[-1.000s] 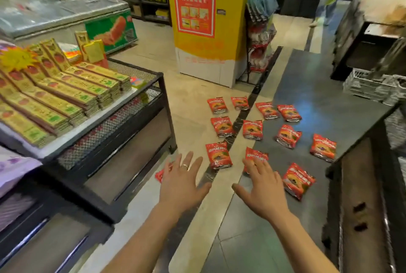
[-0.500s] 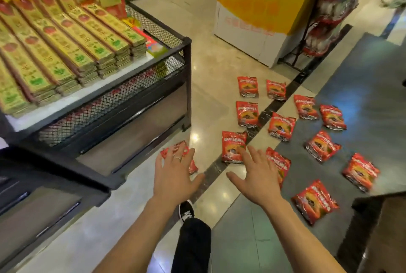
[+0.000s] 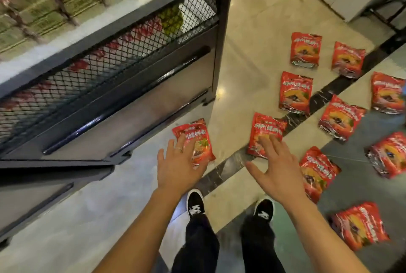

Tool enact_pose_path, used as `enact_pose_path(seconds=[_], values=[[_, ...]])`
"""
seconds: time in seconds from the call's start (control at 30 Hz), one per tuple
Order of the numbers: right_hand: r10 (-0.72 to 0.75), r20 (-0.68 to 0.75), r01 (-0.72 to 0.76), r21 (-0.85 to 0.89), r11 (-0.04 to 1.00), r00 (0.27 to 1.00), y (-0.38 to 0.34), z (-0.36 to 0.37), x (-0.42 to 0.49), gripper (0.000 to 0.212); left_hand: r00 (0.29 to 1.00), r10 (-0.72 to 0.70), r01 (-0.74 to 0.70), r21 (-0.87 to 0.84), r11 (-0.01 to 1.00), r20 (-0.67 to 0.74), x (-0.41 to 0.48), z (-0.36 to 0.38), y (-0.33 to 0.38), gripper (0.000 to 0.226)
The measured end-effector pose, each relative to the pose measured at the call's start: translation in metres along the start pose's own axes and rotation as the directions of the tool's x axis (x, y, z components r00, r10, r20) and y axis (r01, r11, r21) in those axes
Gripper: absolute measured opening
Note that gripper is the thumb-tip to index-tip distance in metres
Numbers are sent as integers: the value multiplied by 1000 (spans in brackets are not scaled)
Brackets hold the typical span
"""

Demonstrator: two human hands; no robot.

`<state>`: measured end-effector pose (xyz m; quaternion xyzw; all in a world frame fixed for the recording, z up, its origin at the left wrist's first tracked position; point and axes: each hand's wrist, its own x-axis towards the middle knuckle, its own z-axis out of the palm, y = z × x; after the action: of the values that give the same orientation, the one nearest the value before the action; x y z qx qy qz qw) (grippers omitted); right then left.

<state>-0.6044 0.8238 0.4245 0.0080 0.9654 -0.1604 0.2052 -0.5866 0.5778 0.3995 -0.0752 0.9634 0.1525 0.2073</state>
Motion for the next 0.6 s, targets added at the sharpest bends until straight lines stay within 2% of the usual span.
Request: enact_pose_path(seconds=[0.3,0.43,0.6], values=[[-119,141,117,20,993,983,50,186,171,83,972,-225,225,9,974,67,144,178,-37,91],[-148,140,155,-37,987,979,87,253,224,81,954,-284,279,66,958,99,193,267,-62,79],[-176,149,186,-58,981,973,145,338,289,80,912,-381,368,105,924,153,273,391,-92,81]])
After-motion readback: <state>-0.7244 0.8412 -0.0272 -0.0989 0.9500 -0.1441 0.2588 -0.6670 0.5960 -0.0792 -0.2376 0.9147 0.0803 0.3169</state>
